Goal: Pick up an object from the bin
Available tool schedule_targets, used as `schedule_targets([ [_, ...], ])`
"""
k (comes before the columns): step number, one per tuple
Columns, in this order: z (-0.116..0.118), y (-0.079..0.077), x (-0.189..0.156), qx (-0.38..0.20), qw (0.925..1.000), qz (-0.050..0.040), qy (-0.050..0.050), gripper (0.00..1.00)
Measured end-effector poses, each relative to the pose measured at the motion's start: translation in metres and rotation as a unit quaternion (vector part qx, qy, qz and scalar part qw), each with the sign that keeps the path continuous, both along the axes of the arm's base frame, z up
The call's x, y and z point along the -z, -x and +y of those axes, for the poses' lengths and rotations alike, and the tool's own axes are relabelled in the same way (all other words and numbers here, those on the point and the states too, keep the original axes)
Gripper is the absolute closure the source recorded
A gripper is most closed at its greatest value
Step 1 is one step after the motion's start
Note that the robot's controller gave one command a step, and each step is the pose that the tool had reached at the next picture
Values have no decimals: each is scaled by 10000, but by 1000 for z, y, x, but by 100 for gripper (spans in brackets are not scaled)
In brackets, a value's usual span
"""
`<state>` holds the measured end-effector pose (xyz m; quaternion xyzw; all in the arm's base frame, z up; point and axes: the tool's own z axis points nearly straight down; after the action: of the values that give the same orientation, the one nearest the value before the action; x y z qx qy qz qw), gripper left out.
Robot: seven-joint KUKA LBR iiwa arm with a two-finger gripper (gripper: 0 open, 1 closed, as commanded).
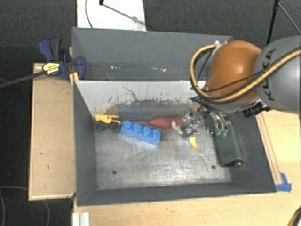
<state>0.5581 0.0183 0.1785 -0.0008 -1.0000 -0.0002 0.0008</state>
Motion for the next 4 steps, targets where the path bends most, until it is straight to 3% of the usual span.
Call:
schedule_targets([
  [1,2,9,-60,-70,10000,6,3,100],
  [2,25,-21,43,-1578,9875,-16,-5,100],
  [3,25,-22,43,-1572,9876,-22,-4,100],
  [4,15,-14,33,-2131,9770,-3,-11,100],
])
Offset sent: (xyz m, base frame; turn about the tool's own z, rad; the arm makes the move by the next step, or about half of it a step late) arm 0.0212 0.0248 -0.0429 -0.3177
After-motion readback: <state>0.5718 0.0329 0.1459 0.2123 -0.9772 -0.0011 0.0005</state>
